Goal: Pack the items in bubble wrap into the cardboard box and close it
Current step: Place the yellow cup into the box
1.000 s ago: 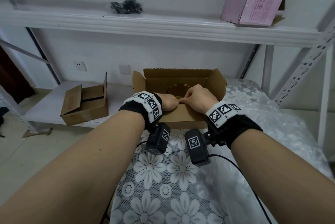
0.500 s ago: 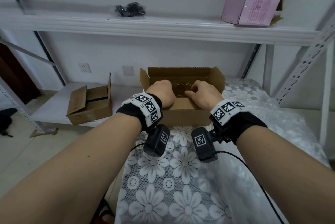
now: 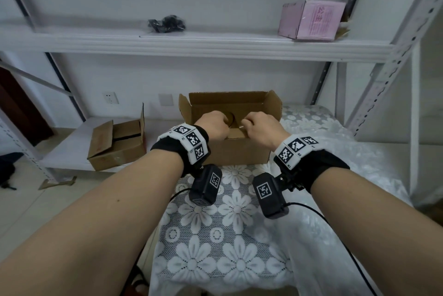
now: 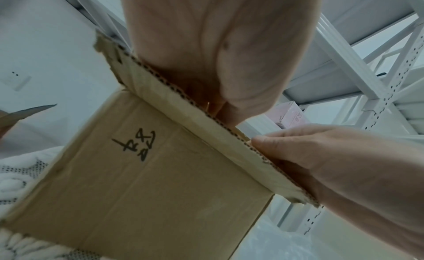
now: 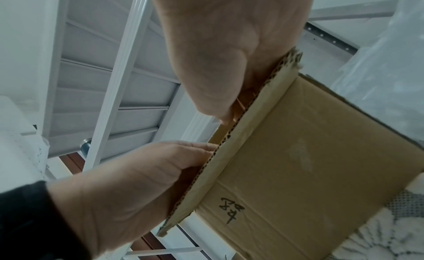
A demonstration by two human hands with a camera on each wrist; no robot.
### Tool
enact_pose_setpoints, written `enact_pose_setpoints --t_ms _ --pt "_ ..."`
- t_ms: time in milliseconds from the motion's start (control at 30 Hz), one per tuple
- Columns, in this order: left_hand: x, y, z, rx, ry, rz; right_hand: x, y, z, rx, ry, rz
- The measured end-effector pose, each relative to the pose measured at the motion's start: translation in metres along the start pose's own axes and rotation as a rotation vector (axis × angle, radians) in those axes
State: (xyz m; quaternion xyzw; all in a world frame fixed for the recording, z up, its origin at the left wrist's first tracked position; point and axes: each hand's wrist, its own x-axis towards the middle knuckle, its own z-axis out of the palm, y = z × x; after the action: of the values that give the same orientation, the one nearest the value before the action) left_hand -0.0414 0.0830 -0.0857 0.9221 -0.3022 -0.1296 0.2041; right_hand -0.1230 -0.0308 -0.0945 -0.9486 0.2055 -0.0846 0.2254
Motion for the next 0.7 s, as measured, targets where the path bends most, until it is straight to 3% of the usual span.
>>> enact_pose_setpoints --t_ms 200,433,600,700 --pt "-0.010 0.010 0.010 -0.053 0.052 0.020 -0.014 0.009 -0.004 0.015 0.095 -0.046" --pt "-0.024 0.025 0.016 -0.275 0.316 0.235 -0.025 0.017 -0.011 0.062 0.340 -0.084" --pt "-0.036 0.044 0.027 -0.469 0.288 0.280 -0.041 0.030 -0.014 0.198 0.476 -0.014" --pt "-0.045 0.049 0.038 -0.544 0.154 0.251 -0.052 0.045 -0.011 0.283 0.477 0.069"
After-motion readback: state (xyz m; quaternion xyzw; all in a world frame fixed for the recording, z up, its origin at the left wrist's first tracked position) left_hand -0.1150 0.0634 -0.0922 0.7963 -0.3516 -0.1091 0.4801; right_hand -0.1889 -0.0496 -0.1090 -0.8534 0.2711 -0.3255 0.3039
